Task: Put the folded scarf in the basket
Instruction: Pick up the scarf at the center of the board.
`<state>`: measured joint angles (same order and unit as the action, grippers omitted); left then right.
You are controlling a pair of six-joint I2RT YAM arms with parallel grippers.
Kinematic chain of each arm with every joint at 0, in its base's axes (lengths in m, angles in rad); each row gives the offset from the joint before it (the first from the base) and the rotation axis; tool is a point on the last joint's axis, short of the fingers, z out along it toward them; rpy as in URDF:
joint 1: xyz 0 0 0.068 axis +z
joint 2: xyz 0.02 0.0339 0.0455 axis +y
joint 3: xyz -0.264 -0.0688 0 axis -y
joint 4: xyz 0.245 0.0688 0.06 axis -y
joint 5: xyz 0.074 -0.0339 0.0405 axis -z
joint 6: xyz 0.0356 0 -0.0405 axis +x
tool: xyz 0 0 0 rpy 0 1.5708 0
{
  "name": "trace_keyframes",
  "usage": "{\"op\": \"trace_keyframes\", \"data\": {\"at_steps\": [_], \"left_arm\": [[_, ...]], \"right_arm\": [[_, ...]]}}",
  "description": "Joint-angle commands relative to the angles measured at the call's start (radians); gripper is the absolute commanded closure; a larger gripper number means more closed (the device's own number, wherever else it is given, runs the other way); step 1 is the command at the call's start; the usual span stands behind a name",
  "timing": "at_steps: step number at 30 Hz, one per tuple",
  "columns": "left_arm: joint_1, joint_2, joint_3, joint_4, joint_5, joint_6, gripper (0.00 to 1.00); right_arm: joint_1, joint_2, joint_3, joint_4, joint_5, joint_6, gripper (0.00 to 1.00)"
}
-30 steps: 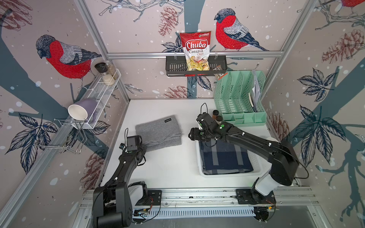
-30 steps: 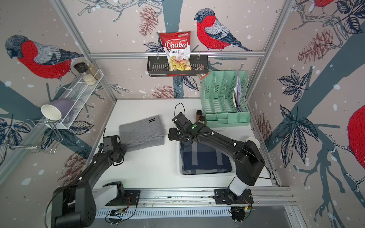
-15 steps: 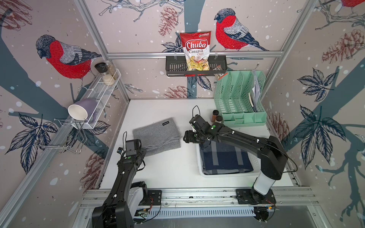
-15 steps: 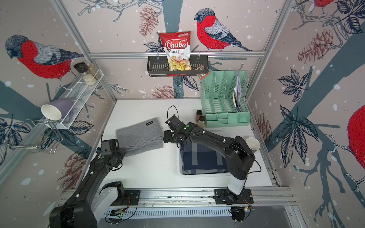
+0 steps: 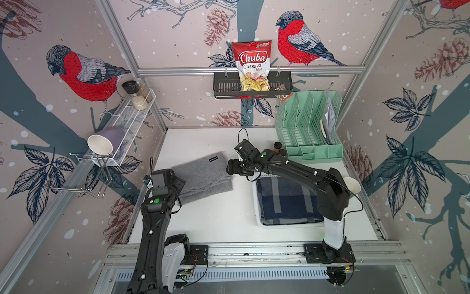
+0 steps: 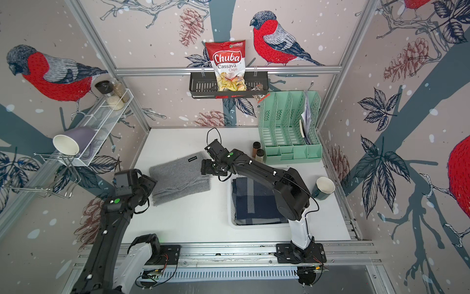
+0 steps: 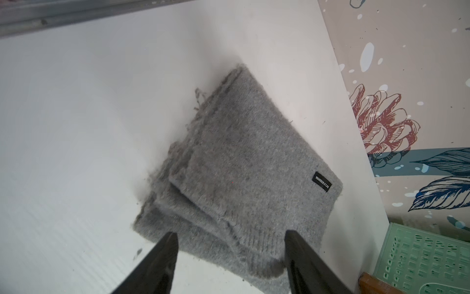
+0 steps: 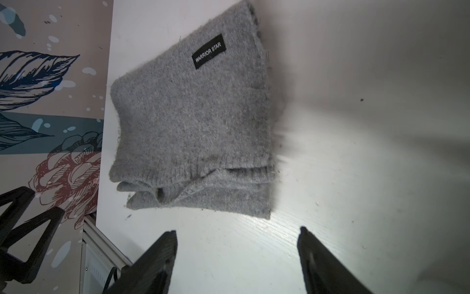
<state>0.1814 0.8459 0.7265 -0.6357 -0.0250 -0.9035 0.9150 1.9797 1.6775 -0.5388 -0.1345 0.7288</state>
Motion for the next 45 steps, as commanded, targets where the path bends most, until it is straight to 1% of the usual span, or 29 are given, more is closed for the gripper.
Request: {"op": "trace_keyframes", "data": {"at_steps": [1, 3, 5, 8, 11, 14, 18, 22, 26, 31, 35, 37, 41, 45], "left_arm": [[0.052, 0.135, 0.086, 0.008, 0.035, 0.175, 0.29], [0.102, 0.216, 0.108, 0.034, 0.077, 0.223, 0.28], [0.156, 0.288, 0.107, 0.086, 0.146, 0.266, 0.28], [0.204, 0.388, 0.112, 0.133, 0.230, 0.316, 0.28], [0.246, 0.507, 0.141, 0.136, 0.297, 0.346, 0.28], [0.268, 0.575, 0.148, 0.167, 0.324, 0.357, 0.28], [0.278, 0.644, 0.156, 0.188, 0.322, 0.370, 0.29], [0.286, 0.696, 0.146, 0.221, 0.343, 0.376, 0.29], [0.288, 0.735, 0.128, 0.255, 0.368, 0.381, 0.31], [0.290, 0.773, 0.097, 0.299, 0.406, 0.386, 0.34], [0.292, 0.784, 0.073, 0.331, 0.451, 0.360, 0.37], [0.291, 0.782, 0.057, 0.352, 0.472, 0.347, 0.40], [0.291, 0.776, 0.034, 0.376, 0.505, 0.335, 0.51], [0.292, 0.765, 0.011, 0.394, 0.520, 0.331, 0.60]], "right_arm": [[-0.012, 0.067, 0.069, -0.038, -0.033, -0.013, 0.18], [-0.026, 0.113, 0.111, -0.038, -0.057, -0.009, 0.16], [-0.044, 0.156, 0.146, -0.032, -0.089, -0.001, 0.15], [-0.068, 0.219, 0.197, -0.018, -0.129, 0.006, 0.15], [-0.083, 0.299, 0.272, -0.017, -0.166, 0.005, 0.15], [-0.085, 0.379, 0.370, -0.049, -0.184, -0.004, 0.15], [-0.086, 0.474, 0.478, -0.101, -0.188, 0.008, 0.15], [-0.084, 0.509, 0.495, -0.103, -0.184, 0.028, 0.16], [-0.069, 0.538, 0.511, -0.091, -0.218, 0.032, 0.16], [-0.047, 0.579, 0.534, -0.089, -0.254, 0.035, 0.17], [-0.041, 0.592, 0.532, -0.077, -0.270, 0.049, 0.20], [-0.039, 0.591, 0.531, -0.069, -0.274, 0.055, 0.23], [-0.039, 0.590, 0.531, -0.060, -0.275, 0.067, 0.33], [-0.038, 0.590, 0.530, -0.053, -0.277, 0.073, 0.42]]}}
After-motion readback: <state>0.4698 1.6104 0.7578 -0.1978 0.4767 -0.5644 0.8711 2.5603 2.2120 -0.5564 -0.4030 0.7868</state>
